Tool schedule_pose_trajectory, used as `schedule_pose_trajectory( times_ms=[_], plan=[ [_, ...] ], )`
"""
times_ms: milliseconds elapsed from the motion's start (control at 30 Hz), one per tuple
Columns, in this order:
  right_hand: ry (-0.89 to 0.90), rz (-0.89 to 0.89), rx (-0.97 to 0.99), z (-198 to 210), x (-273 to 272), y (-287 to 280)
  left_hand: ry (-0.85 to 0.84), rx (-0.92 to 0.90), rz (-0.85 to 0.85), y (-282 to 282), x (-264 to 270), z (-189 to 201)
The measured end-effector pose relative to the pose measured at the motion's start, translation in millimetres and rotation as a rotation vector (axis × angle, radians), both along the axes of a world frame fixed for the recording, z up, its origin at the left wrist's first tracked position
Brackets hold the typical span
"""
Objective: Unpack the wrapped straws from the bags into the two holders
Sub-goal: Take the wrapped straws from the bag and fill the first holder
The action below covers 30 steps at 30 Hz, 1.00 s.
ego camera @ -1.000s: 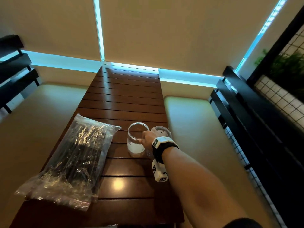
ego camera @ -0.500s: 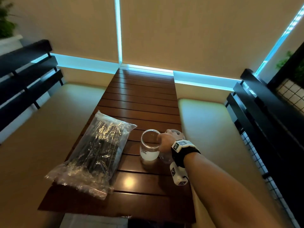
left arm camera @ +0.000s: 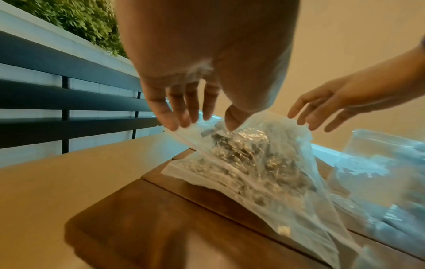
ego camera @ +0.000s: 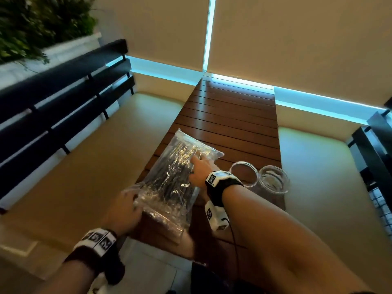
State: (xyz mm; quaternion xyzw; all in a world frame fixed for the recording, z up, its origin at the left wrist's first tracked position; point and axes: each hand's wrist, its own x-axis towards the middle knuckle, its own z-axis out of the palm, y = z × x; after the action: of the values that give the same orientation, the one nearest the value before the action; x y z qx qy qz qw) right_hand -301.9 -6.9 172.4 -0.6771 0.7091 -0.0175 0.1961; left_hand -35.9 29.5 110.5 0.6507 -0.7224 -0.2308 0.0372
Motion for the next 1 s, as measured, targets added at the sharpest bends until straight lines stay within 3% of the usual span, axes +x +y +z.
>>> schedule_pose_trajectory(
  times_ms=[100, 200, 267, 367, 567, 733, 833, 900, 1000],
  plan=[
    [0.052, 0.106, 0.138, -30, 23, -4, -0.102, 0.064, 0.145, -34, -7, -6],
    [0.053, 0.133, 0.193, -48, 36, -8, 0.077, 0.233, 0.303, -37, -32, 20],
    [0.078, 0.130, 0.200, -52, 38, -9, 0.121, 0.293, 0.273, -48, -38, 22],
    [0.071, 0.111, 0.177, -51, 36, -10, 0.072, 0.234, 0.170, -58, -38, 31],
    [-0.295, 0.123, -0.197, -8, 42, -2, 0.496, 0.184, 0.200, -84, -41, 76],
    [-0.349, 0.246, -0.443, 40, 43, 0, 0.933, 0.161, 0.278, -97, -57, 135],
    [-0.293, 0.256, -0.601, 62, 34, -3, 1.044, 0.121, 0.288, -103, -71, 162],
    [-0.356, 0.203, -0.657, 72, 29, -7, 1.104, 0.054, 0.322, -108, -80, 173],
    [-0.436, 0.023, -0.607, 87, 22, -13, 0.978, -0.167, 0.393, -109, -87, 178]
  ],
)
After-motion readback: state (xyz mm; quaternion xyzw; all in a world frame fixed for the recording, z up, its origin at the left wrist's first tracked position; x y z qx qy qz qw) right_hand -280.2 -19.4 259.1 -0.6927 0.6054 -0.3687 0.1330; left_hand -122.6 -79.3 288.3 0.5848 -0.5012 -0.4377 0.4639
